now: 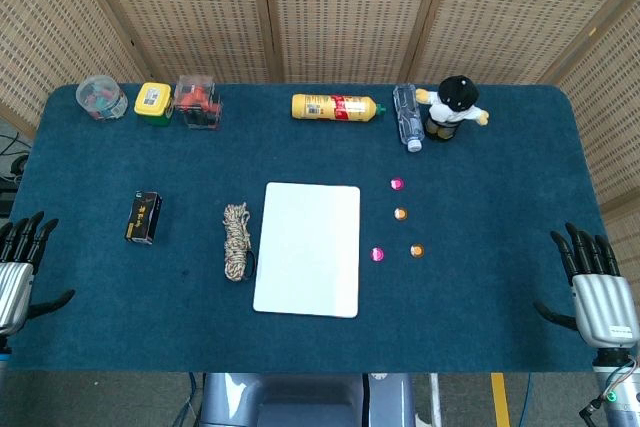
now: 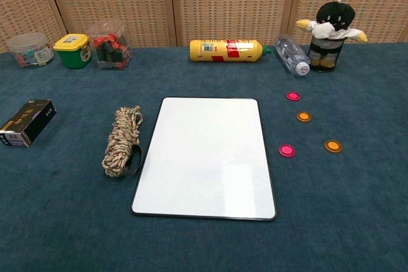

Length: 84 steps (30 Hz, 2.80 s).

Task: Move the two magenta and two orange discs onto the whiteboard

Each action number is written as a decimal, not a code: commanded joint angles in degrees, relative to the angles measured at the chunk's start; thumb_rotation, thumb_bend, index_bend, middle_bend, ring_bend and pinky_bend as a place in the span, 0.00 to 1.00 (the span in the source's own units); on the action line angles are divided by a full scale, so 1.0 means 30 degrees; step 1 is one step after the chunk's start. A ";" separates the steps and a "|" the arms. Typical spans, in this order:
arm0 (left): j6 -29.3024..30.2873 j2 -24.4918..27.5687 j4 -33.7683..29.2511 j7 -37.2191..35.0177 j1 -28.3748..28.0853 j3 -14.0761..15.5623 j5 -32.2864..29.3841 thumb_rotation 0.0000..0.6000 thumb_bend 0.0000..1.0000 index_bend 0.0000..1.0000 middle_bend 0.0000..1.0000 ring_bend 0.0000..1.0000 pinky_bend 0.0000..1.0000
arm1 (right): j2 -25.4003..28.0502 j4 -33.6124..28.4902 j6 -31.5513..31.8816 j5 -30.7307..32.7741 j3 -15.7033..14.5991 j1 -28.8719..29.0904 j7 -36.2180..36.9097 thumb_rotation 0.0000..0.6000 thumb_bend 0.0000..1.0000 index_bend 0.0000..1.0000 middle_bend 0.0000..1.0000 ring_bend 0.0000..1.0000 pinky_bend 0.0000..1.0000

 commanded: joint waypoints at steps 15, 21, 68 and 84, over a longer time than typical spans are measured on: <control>0.0076 -0.0130 0.0126 -0.0035 -0.0054 -0.0067 0.0078 1.00 0.00 0.00 0.00 0.00 0.00 | -0.0430 0.1367 -0.3973 0.0359 0.1096 0.3066 0.1233 1.00 0.00 0.05 0.00 0.00 0.00; 0.0089 -0.0187 0.0110 0.0105 -0.0067 -0.0076 0.0066 1.00 0.00 0.00 0.00 0.00 0.00 | -0.1817 0.4251 -0.7296 0.0233 0.2431 0.6599 0.3833 1.00 0.01 0.22 0.00 0.00 0.00; -0.0494 0.0022 -0.0479 0.0527 -0.0261 -0.0132 -0.0566 1.00 0.00 0.00 0.00 0.00 0.00 | -1.4194 2.3754 -1.9897 0.2201 0.2369 1.7898 0.9127 1.00 0.34 0.33 0.00 0.00 0.00; -0.0680 0.0152 -0.0527 0.0248 -0.0323 -0.0127 -0.0678 1.00 0.00 0.00 0.00 0.00 0.00 | -1.5120 2.4725 -2.0371 0.2462 0.2317 1.8386 0.8842 1.00 0.34 0.37 0.00 0.00 0.00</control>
